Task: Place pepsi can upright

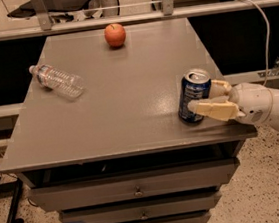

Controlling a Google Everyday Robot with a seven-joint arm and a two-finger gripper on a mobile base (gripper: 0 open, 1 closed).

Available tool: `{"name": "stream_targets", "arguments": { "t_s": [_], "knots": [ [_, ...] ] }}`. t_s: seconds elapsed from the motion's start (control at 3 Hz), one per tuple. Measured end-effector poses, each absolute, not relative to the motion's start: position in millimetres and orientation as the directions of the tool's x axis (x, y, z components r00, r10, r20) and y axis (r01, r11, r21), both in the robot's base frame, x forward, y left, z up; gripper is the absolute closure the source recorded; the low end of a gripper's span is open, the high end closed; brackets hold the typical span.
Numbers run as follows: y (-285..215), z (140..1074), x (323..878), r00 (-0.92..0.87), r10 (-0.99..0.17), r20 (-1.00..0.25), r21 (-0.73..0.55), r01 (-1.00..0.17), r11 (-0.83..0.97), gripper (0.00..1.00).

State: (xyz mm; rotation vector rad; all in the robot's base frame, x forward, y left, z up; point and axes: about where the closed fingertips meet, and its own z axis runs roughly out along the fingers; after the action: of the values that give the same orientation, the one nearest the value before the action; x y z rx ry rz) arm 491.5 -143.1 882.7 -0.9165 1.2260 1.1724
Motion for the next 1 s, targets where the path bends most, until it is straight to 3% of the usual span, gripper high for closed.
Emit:
{"name": "stream_targets", "arguments": {
  "t_s": [0.33, 1.0],
  "knots": [
    [-139.8, 877.7, 490.1, -0.066, 0.147, -0.987, 0.093, -0.979, 0.182, 0.0],
    [-138.1, 869.0, 487.2, -0.097, 0.114, -0.989, 0.115, -0.979, 0.168, 0.0]
  ]
}}
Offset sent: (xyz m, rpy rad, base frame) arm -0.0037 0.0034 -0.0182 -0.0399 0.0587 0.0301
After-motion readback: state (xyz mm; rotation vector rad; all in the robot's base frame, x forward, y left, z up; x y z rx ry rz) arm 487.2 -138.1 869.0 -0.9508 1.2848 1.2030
